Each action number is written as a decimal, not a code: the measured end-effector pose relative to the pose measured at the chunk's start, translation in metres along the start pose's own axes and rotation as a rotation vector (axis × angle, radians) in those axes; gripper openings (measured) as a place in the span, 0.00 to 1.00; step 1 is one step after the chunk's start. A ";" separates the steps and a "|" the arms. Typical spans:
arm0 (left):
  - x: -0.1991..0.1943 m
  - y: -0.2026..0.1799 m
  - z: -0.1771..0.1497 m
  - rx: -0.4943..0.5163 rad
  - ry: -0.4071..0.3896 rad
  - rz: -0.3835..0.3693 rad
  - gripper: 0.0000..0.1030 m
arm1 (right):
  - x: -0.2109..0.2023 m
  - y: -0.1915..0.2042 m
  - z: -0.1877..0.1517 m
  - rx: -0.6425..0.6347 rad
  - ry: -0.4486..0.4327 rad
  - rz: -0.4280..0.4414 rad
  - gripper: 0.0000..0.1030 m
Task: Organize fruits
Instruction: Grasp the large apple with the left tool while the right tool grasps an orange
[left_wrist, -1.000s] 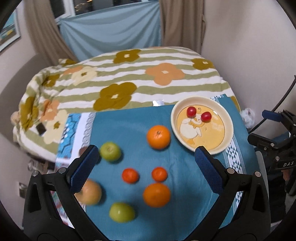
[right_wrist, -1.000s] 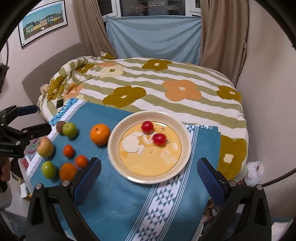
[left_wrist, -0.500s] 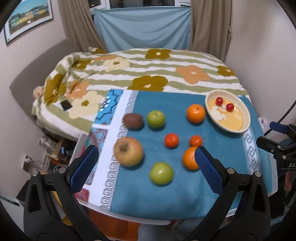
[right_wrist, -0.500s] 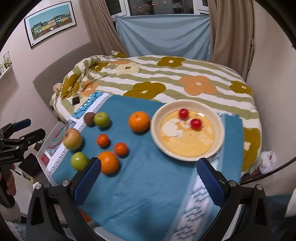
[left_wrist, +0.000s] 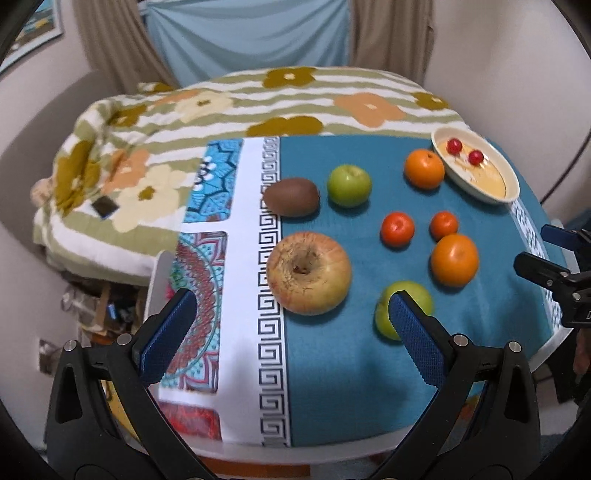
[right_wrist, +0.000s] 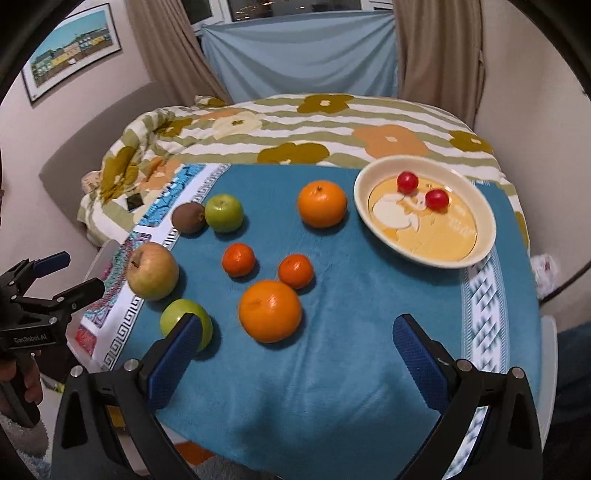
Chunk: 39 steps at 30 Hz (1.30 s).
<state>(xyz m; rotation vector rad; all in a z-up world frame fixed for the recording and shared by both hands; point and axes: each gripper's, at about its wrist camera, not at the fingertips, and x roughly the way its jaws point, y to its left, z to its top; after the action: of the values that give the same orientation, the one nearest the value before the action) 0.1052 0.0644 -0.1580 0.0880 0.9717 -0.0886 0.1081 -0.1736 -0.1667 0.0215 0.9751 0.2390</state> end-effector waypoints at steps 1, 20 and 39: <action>0.008 0.002 0.000 0.014 0.005 -0.013 1.00 | 0.005 0.003 -0.002 0.011 0.004 -0.010 1.00; 0.083 -0.006 0.006 0.136 0.057 -0.129 0.85 | 0.055 0.020 -0.010 0.137 0.017 -0.118 0.97; 0.085 -0.006 -0.001 0.167 0.083 -0.117 0.79 | 0.077 0.030 -0.006 0.101 0.045 -0.115 0.73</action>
<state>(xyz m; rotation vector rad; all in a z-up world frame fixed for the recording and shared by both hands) 0.1515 0.0550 -0.2287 0.1895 1.0511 -0.2756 0.1391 -0.1291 -0.2290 0.0525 1.0289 0.0843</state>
